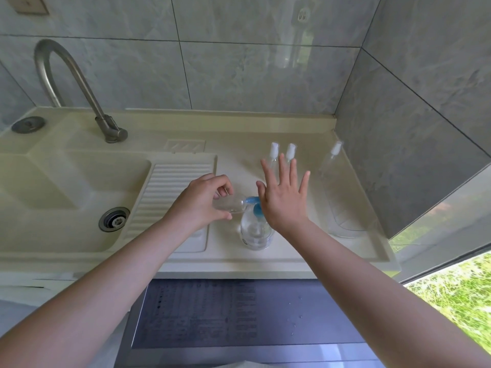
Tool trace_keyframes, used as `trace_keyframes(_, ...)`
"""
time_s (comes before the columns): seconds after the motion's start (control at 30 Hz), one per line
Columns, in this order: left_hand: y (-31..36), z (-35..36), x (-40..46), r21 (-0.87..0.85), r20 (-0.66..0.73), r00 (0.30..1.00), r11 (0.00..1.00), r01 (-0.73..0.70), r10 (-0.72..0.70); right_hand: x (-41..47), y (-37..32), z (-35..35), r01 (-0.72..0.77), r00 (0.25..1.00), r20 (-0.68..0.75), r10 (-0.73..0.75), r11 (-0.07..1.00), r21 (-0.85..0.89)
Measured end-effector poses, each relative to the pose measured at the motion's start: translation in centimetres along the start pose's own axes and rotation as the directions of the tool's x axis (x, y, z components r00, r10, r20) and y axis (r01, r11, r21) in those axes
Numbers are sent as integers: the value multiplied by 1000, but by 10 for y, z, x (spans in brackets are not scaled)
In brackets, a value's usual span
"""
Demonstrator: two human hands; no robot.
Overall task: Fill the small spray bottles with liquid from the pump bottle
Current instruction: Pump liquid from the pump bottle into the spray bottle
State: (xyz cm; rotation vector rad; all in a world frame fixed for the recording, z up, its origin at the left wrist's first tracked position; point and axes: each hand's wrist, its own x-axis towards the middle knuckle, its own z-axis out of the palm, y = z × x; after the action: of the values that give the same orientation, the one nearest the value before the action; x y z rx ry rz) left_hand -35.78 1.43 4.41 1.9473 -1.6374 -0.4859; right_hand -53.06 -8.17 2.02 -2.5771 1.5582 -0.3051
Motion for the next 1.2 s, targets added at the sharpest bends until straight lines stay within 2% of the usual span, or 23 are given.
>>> trace_keyframes(0.13,-1,3,1,0,6,1000,1000,7,-7,-2,-1,7,-11,1000,27,11,1000,7)
trace_keyframes(0.3,0,3,0,-6,0,1000,1000,2,-2,2,2,-1,-17,997,-74,12,997,-73)
trace_keyframes(0.5,2,3,1,-12,-11,1000,1000,2,-2,3,0,7,-29,999,18,31,995,-100)
trace_keyframes(0.67,3,2,-2,-21,-12,1000,1000,3,-4,6,5,0,-90,995,38,90,996,-7)
trace_keyframes(0.87,2,3,-2,-26,-11,1000,1000,7,-7,2,5,4,-32,995,86,43,991,-127)
trace_keyframes(1.0,2,4,-3,-29,-14,1000,1000,5,-6,5,7,-2,-62,997,51,66,995,-75)
trace_keyframes(1.2,3,5,-2,-31,-16,1000,999,10,-11,4,8,7,-63,987,148,70,997,-49)
